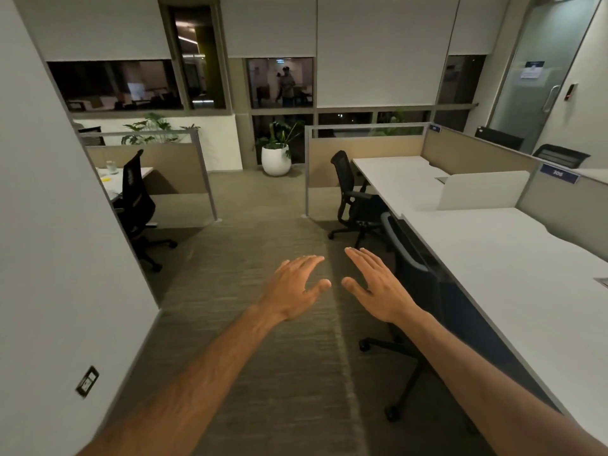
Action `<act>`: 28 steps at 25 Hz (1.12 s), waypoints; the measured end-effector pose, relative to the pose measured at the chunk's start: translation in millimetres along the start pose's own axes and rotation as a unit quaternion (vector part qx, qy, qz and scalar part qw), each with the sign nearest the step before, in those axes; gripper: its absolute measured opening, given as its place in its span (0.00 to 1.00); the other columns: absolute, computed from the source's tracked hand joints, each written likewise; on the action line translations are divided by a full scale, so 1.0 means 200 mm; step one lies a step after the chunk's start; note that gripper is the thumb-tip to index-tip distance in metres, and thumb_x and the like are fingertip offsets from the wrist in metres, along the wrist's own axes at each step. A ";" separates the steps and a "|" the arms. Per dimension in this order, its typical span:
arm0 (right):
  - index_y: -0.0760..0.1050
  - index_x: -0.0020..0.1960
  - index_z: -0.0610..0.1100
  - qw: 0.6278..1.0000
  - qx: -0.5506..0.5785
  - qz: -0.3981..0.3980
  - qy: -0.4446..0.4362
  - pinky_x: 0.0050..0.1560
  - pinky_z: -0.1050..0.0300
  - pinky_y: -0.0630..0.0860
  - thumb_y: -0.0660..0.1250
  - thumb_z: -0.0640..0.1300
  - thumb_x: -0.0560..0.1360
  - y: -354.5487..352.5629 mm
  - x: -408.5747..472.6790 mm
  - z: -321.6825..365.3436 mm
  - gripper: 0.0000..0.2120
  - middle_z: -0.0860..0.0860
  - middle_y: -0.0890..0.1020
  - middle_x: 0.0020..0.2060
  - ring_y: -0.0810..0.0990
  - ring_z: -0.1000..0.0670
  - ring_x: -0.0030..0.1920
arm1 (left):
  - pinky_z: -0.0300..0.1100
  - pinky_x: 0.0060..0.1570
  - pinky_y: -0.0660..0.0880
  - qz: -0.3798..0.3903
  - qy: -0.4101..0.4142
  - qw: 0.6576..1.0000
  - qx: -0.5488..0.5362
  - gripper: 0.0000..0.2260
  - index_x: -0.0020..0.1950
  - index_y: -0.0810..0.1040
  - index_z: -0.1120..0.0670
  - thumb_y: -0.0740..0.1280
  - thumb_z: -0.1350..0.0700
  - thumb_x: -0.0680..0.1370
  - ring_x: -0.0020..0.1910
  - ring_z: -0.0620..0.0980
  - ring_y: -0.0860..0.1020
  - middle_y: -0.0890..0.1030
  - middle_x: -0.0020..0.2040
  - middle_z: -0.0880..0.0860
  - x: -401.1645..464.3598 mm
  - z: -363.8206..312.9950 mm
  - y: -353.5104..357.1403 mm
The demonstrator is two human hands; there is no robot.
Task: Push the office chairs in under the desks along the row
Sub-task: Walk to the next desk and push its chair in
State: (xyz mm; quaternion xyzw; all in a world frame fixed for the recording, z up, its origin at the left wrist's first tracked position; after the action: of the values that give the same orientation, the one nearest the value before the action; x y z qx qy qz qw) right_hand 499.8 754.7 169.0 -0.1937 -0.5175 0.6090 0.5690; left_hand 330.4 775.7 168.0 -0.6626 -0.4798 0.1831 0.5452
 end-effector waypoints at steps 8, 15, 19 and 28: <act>0.53 0.81 0.54 0.998 0.011 0.005 0.069 0.73 0.54 0.54 0.58 0.62 0.82 0.19 0.45 -0.33 0.32 0.52 0.62 0.79 0.53 0.53 0.79 | 0.53 0.76 0.55 0.047 0.041 0.998 -0.029 0.29 0.81 0.62 0.48 0.57 0.36 0.83 0.78 0.50 0.63 0.66 0.79 0.50 0.64 0.33 0.18; 0.57 0.80 0.54 0.986 -0.019 -0.038 0.163 0.74 0.54 0.56 0.50 0.71 0.78 0.29 0.71 -0.72 0.36 0.52 0.66 0.77 0.55 0.53 0.78 | 0.51 0.75 0.58 0.093 0.132 0.987 -0.025 0.29 0.80 0.64 0.48 0.58 0.36 0.82 0.77 0.51 0.65 0.68 0.78 0.51 1.19 0.50 0.37; 0.59 0.79 0.54 0.977 -0.032 -0.037 0.209 0.72 0.55 0.55 0.46 0.75 0.77 0.31 0.80 -0.97 0.38 0.52 0.67 0.77 0.55 0.53 0.78 | 0.52 0.76 0.55 0.129 0.166 0.978 -0.020 0.29 0.80 0.63 0.48 0.58 0.36 0.83 0.78 0.49 0.63 0.68 0.79 0.51 1.47 0.53 0.52; 0.44 0.83 0.51 0.944 -0.126 0.015 0.306 0.77 0.50 0.35 0.47 0.69 0.80 0.29 0.91 -1.67 0.38 0.51 0.45 0.82 0.33 0.50 0.79 | 0.56 0.80 0.50 0.186 0.247 0.950 0.042 0.32 0.83 0.55 0.48 0.55 0.35 0.83 0.82 0.51 0.53 0.58 0.83 0.52 2.16 0.37 1.01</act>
State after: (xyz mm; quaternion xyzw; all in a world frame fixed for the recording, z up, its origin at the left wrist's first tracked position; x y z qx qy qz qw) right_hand 696.0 1065.2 53.2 -0.4483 -0.3882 0.4586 0.6618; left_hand 566.4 1187.8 83.8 -0.7409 -0.1905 0.1319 0.6304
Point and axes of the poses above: each hand's wrist, its own x-axis towards the middle knuckle, its own y-axis out of the palm, z = x × y, the point moved 9 cm from there along x, towards the middle knuckle
